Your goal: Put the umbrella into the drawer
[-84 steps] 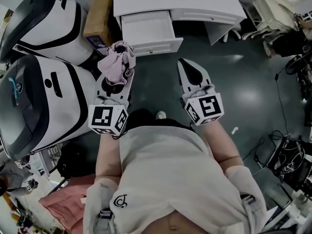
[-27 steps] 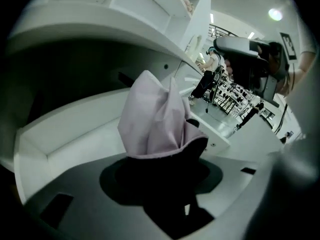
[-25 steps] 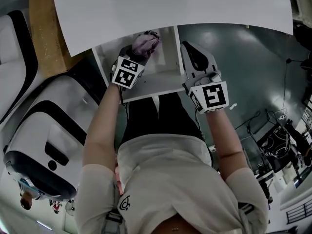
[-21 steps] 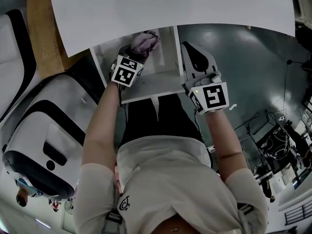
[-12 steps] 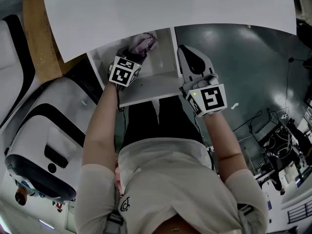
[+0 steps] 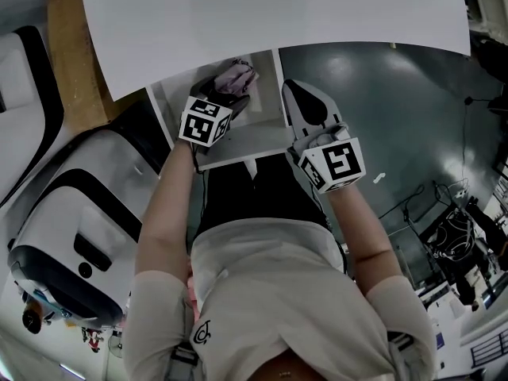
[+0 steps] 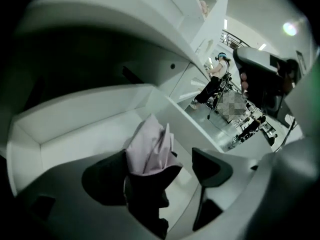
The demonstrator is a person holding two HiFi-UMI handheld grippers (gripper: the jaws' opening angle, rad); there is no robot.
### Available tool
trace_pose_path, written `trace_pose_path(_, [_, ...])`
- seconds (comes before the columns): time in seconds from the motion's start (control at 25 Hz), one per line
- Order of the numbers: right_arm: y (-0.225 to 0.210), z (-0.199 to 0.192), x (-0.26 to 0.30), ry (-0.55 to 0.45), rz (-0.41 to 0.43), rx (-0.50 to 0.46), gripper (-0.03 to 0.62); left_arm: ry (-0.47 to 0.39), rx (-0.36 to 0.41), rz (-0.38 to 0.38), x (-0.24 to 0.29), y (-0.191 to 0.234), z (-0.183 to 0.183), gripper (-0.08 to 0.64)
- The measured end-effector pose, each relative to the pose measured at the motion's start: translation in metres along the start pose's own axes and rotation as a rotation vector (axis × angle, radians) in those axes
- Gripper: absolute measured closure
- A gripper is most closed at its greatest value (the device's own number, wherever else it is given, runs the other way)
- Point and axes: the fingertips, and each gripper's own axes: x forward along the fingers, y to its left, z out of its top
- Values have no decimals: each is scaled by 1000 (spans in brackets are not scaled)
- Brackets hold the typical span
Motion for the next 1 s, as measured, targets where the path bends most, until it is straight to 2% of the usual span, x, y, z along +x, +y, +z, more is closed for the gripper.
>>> trace_pose_path(0.12, [9, 15, -4, -13, 22, -27, 586, -78, 19, 47, -24, -5, 23, 168])
trace_pose_path(0.16, [12, 21, -6, -18, 28, -37, 586, -102, 26, 64, -32, -7, 31, 196])
trace_pose_path(0.32, [19, 39, -13, -39, 44, -59, 586, -213, 18, 138, -70, -13, 63, 398])
trace_pose_path(0.52, [31, 73, -19, -85, 69, -148, 586, -323, -12, 143, -114, -31, 91, 542])
trace_pose_path(0.84, [53, 121, -36, -114, 107, -220, 586, -495, 60, 152, -204, -61, 139, 546])
trace_pose_path(1.0, [67, 146, -43, -149, 119, -230, 586, -607, 156, 180, -259, -75, 170, 546])
